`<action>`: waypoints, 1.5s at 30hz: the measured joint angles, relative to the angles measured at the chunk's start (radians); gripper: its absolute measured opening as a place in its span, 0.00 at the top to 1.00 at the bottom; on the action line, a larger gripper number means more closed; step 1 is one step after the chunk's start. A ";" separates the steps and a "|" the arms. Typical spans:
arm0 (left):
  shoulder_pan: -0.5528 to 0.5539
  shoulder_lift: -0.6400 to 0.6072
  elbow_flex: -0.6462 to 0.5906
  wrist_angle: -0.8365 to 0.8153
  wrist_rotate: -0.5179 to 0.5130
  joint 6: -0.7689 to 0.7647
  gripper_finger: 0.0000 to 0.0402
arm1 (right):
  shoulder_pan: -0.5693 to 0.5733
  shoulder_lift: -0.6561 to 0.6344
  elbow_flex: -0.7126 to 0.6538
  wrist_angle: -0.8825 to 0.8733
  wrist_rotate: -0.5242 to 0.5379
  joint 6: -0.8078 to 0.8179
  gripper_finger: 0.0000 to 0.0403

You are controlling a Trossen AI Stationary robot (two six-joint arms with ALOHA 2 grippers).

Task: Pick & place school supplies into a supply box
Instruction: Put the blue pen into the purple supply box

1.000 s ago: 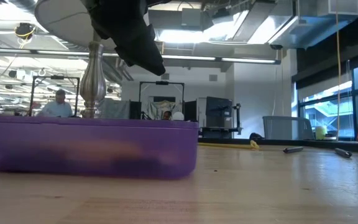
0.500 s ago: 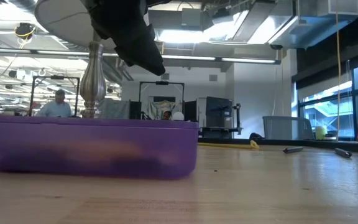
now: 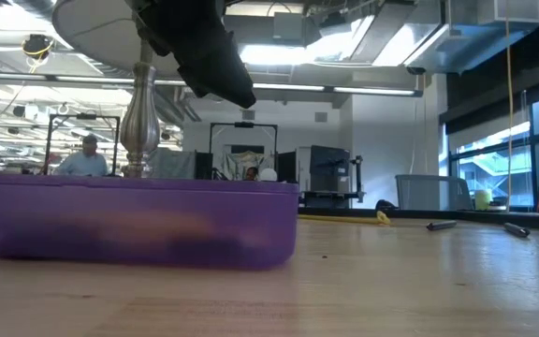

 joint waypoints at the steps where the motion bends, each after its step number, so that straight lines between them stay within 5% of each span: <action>1: 0.000 0.000 0.000 0.000 0.000 0.000 0.73 | -0.003 0.000 0.000 0.003 0.000 0.001 0.69; 23: -0.033 0.000 0.000 -0.001 0.000 0.002 0.74 | -0.081 0.002 0.001 0.051 0.013 0.120 0.93; 32: -0.037 -0.007 -0.001 0.002 -0.006 0.006 0.73 | -0.082 0.004 0.009 0.070 0.025 0.123 0.91; 40: -0.039 -0.009 -0.002 0.012 -0.037 0.029 0.75 | -0.084 0.005 0.045 0.204 0.119 0.052 0.92; 45: -0.040 -0.044 -0.003 -0.003 -0.065 0.013 0.76 | -0.084 0.004 0.080 0.294 0.281 0.028 0.91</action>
